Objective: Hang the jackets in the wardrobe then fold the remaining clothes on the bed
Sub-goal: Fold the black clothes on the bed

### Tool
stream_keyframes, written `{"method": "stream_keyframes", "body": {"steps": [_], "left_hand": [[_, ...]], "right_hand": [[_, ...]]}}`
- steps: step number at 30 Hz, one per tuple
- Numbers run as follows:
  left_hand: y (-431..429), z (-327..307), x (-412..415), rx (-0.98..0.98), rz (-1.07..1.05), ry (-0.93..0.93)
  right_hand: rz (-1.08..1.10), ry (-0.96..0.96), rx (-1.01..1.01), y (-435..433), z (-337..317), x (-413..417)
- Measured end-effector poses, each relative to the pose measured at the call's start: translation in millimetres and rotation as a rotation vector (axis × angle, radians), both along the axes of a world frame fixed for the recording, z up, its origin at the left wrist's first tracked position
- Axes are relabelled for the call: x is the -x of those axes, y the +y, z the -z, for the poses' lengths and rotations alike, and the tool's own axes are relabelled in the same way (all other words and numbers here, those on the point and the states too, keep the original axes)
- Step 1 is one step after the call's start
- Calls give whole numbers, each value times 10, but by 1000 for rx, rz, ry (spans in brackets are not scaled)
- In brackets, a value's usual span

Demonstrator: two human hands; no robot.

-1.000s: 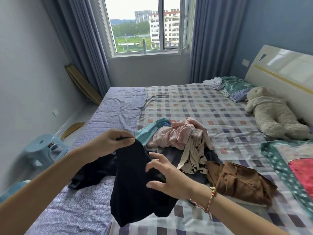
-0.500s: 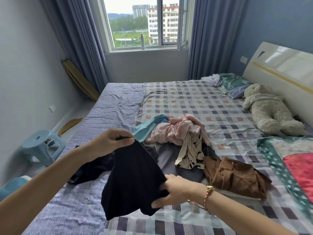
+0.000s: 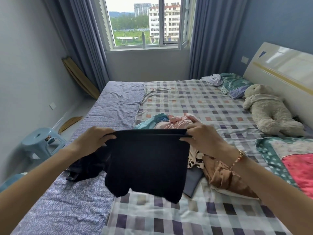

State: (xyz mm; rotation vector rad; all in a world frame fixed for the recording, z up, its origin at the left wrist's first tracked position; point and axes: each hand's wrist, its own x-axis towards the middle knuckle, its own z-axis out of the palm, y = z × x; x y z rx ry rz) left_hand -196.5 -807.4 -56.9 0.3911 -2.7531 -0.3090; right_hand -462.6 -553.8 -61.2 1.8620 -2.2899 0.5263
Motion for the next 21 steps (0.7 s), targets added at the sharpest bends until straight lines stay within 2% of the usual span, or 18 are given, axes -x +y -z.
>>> {"method": "stream_keyframes", "body": {"steps": [2, 3, 5, 6, 9, 13, 16, 19, 21], "left_hand": [[39, -88, 34, 67, 12, 140], [27, -95, 74, 82, 28, 124], [-27, -17, 192, 64, 18, -65], [-51, 60, 262, 31, -25, -165], [-132, 168, 572, -33, -171, -250], [-121, 172, 900, -9, -303, -345], [-101, 117, 1003, 53, -307, -251], [-17, 81, 878, 116, -242, -21], [103, 207, 689, 135, -143, 120]], "right_hand": [[22, 18, 156, 40, -122, -28], [22, -8, 103, 44, -188, -20], [58, -45, -133, 13, -225, 32], [108, -60, -183, -20, -209, 68], [265, -85, -205, -191, -164, 244], [377, -73, -265, -369, 63, 473], [405, -72, -124, -360, 133, 546], [338, -66, 162, -133, 144, 480], [236, 25, 309, 133, 237, 339]]}}
